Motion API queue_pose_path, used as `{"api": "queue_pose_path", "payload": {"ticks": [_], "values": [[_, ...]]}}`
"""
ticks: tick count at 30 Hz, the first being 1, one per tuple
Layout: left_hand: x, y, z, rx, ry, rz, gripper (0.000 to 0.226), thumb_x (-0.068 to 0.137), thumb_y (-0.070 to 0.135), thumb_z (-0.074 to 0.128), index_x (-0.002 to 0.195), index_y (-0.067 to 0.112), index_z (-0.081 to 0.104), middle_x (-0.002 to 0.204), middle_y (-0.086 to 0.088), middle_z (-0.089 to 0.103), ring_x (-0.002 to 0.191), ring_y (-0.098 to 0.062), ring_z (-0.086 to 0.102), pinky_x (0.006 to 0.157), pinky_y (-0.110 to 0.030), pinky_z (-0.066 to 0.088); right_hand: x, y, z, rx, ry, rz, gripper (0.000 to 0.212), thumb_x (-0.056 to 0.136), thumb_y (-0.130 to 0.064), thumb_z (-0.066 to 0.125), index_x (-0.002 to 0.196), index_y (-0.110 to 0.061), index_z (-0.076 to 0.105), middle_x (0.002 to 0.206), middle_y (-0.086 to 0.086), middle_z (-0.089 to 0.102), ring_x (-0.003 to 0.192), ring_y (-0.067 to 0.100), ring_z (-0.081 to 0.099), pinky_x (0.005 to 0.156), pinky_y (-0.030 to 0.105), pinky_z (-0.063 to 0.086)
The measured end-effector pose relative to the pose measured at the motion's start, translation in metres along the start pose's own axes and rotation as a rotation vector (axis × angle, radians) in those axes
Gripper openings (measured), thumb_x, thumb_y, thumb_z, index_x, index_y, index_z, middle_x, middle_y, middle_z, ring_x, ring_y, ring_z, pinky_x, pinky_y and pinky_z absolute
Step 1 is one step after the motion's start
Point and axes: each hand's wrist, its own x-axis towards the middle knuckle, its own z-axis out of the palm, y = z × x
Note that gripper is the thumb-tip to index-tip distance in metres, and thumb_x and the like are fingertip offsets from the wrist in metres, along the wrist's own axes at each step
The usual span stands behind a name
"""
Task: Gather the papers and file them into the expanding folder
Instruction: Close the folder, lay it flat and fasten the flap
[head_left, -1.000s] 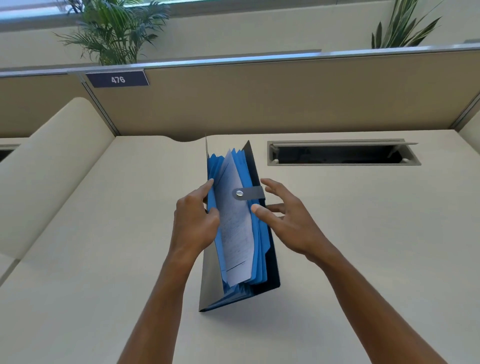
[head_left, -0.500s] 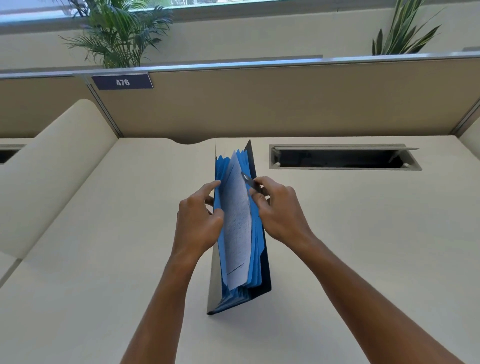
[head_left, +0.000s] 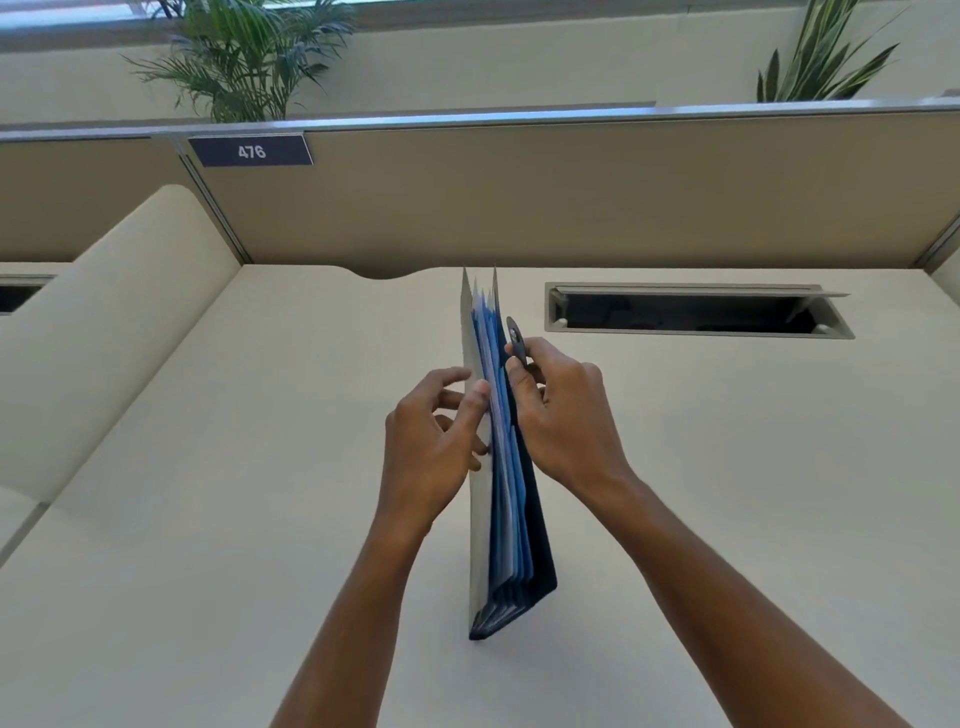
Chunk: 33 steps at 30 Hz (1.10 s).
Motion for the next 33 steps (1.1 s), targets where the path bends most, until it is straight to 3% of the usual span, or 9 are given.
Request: {"api": "queue_pose_path", "payload": {"ticks": [3, 5, 8, 13, 18, 23, 26, 29, 33], "values": [[-0.002, -0.004, 0.005, -0.104, -0.044, -0.042, 0.018, 0.093, 0.031, 0.059, 0.099, 0.02, 0.071, 0.083, 0.005, 0.073, 0.061, -0.018, 0.069, 0.049, -0.03, 0.055, 0.0, 0.003, 0.001, -0.004, 0.007, 0.008, 0.022, 0.099, -0.018, 0.052, 0.114, -0.008, 0.063, 0.09, 0.0, 0.069, 0.067, 0.006, 0.063, 0.065, 0.009, 0.053], [-0.004, -0.009, 0.007, -0.122, -0.067, -0.05, 0.017, 0.093, 0.025, 0.06, 0.101, 0.018, 0.073, 0.087, 0.005, 0.073, 0.066, -0.019, 0.07, 0.052, -0.03, 0.056, -0.002, 0.003, 0.003, 0.001, 0.003, 0.028, 0.024, 0.098, -0.02, 0.053, 0.116, -0.007, 0.062, 0.095, 0.003, 0.07, 0.067, 0.002, 0.06, 0.063, 0.0, 0.047], [-0.007, -0.017, 0.01, -0.131, -0.085, -0.026, 0.018, 0.091, 0.017, 0.063, 0.106, 0.019, 0.073, 0.093, 0.005, 0.072, 0.073, -0.015, 0.07, 0.054, -0.026, 0.057, -0.004, 0.005, 0.005, -0.006, 0.012, 0.085, 0.027, 0.098, -0.023, 0.054, 0.119, -0.008, 0.061, 0.099, 0.003, 0.069, 0.069, -0.001, 0.058, 0.06, -0.003, 0.044], [-0.01, -0.031, 0.024, -0.079, -0.125, 0.032, 0.024, 0.089, 0.014, 0.067, 0.112, 0.02, 0.072, 0.103, 0.006, 0.066, 0.085, -0.015, 0.069, 0.068, -0.029, 0.059, -0.006, 0.018, 0.0, 0.052, -0.021, 0.253, 0.036, 0.092, -0.03, 0.063, 0.122, -0.01, 0.061, 0.093, -0.004, 0.068, 0.068, -0.005, 0.06, 0.055, 0.002, 0.047], [-0.015, -0.051, 0.037, -0.011, -0.165, 0.114, 0.026, 0.087, 0.016, 0.068, 0.113, 0.018, 0.071, 0.106, 0.01, 0.066, 0.094, -0.005, 0.065, 0.078, -0.02, 0.054, -0.021, 0.041, -0.004, 0.026, 0.014, 0.341, 0.026, 0.089, -0.014, 0.068, 0.115, -0.012, 0.066, 0.093, -0.002, 0.068, 0.07, -0.003, 0.06, 0.054, 0.001, 0.046], [-0.022, -0.081, 0.049, 0.129, -0.24, 0.138, 0.026, 0.084, 0.025, 0.071, 0.11, 0.025, 0.071, 0.111, 0.013, 0.062, 0.105, 0.0, 0.058, 0.088, -0.014, 0.046, -0.048, 0.074, 0.002, 0.013, 0.031, 0.492, 0.023, 0.09, -0.011, 0.066, 0.113, -0.016, 0.065, 0.091, -0.005, 0.067, 0.073, -0.002, 0.061, 0.055, 0.006, 0.043], [-0.027, -0.105, 0.054, 0.241, -0.279, 0.128, 0.03, 0.083, 0.035, 0.071, 0.113, 0.028, 0.07, 0.12, 0.016, 0.06, 0.112, 0.003, 0.052, 0.097, -0.023, 0.043, -0.067, 0.095, 0.007, 0.025, 0.013, 0.58, 0.021, 0.09, -0.007, 0.063, 0.11, -0.014, 0.066, 0.09, -0.004, 0.068, 0.08, 0.006, 0.065, 0.062, 0.012, 0.045], [-0.031, -0.123, 0.059, 0.354, -0.31, 0.104, 0.037, 0.083, 0.041, 0.069, 0.119, 0.032, 0.065, 0.131, 0.016, 0.057, 0.121, 0.002, 0.047, 0.114, -0.041, 0.026, -0.08, 0.11, 0.014, -0.003, -0.004, 0.64, 0.021, 0.091, -0.005, 0.061, 0.11, -0.012, 0.065, 0.09, 0.0, 0.068, 0.075, 0.009, 0.062, 0.059, 0.016, 0.045], [-0.036, -0.136, 0.067, 0.389, -0.321, 0.089, 0.057, 0.082, 0.044, 0.069, 0.135, 0.033, 0.05, 0.141, 0.015, 0.049, 0.124, 0.007, 0.042, 0.119, -0.04, 0.012, -0.086, 0.125, 0.017, -0.063, -0.044, 0.664, 0.026, 0.089, -0.001, 0.057, 0.112, -0.012, 0.064, 0.082, -0.003, 0.065, 0.069, 0.006, 0.061, 0.054, 0.017, 0.045]]}}
